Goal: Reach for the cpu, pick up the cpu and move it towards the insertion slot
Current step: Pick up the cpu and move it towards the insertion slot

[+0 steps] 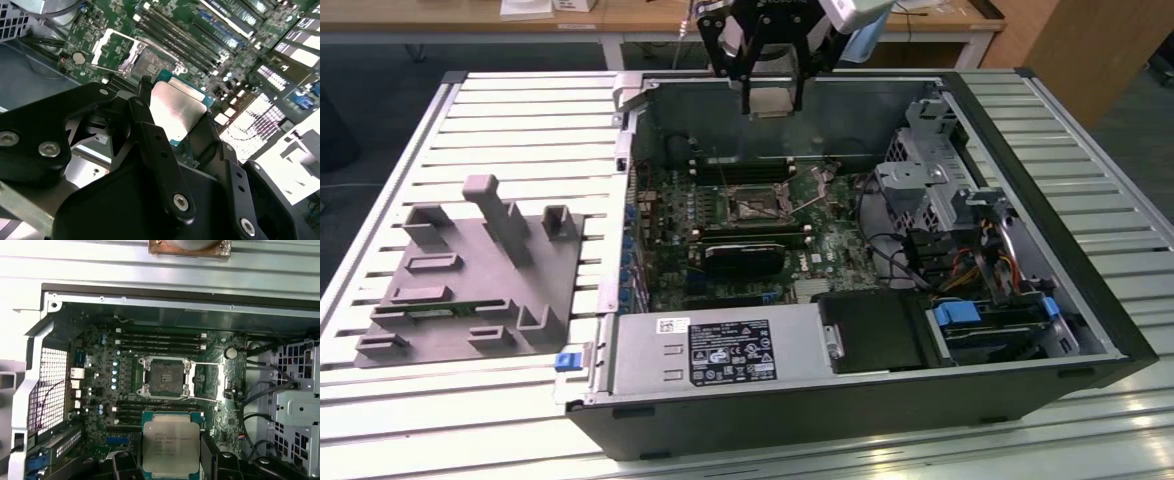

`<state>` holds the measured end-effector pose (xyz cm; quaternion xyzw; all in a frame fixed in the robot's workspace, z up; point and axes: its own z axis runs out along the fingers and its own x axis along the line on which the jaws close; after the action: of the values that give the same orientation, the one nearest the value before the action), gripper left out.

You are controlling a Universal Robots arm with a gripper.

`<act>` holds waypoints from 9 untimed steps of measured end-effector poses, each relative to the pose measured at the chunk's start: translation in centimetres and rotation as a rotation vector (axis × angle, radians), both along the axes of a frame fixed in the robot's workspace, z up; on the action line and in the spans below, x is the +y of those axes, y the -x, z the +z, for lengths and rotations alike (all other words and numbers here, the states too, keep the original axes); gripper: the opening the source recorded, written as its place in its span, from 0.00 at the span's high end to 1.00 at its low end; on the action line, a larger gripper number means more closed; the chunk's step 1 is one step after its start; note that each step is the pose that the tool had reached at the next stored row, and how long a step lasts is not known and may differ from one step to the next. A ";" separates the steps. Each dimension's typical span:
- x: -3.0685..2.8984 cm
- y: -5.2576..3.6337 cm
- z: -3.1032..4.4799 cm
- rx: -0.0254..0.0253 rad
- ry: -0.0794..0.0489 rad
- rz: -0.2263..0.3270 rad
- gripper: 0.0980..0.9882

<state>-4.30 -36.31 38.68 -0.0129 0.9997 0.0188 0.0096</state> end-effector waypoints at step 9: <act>1.46 -0.61 -0.92 0.0019 0.004 -0.001 0.50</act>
<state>-3.69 -34.85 37.76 -0.0123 0.9997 0.0170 0.0087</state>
